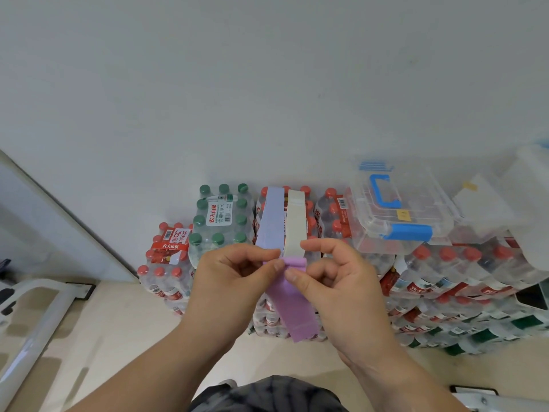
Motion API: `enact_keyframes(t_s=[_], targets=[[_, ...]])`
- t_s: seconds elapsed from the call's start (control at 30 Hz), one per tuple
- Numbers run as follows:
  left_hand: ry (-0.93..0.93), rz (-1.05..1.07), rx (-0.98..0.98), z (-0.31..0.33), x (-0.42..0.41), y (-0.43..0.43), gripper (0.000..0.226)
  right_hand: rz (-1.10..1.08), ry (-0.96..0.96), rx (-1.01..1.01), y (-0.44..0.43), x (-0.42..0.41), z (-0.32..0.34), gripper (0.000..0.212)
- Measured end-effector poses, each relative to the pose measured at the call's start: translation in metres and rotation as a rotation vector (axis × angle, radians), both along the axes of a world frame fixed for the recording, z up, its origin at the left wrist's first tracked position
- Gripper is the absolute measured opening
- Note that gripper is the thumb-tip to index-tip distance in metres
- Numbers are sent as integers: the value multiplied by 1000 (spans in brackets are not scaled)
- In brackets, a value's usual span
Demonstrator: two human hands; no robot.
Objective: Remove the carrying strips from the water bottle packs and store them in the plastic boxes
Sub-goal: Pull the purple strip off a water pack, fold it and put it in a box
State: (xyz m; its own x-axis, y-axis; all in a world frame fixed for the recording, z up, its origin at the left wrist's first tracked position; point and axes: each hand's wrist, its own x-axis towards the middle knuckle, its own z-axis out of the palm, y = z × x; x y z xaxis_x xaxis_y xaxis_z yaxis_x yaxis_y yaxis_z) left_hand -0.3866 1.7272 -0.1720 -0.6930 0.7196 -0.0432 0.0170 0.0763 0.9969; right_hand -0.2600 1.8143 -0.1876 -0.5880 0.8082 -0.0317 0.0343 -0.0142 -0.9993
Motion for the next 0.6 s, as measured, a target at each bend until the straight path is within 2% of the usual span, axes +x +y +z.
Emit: enact_keyframes(t_s=[0.13, 0.37, 0.5, 0.6], targets=[[-19, -24, 26, -1, -1, -1, 21, -17, 9, -2, 1, -1, 0, 30], [12, -66, 61, 0, -4, -4, 20, -52, 36, -35, -1, -2, 0, 13], [-76, -63, 83, 2, -4, -6, 17, -68, 37, -42, -3, -3, -2, 13], [-45, -53, 27, 0, -5, -6, 15, -82, 42, -40, -6, -4, -3, 14]])
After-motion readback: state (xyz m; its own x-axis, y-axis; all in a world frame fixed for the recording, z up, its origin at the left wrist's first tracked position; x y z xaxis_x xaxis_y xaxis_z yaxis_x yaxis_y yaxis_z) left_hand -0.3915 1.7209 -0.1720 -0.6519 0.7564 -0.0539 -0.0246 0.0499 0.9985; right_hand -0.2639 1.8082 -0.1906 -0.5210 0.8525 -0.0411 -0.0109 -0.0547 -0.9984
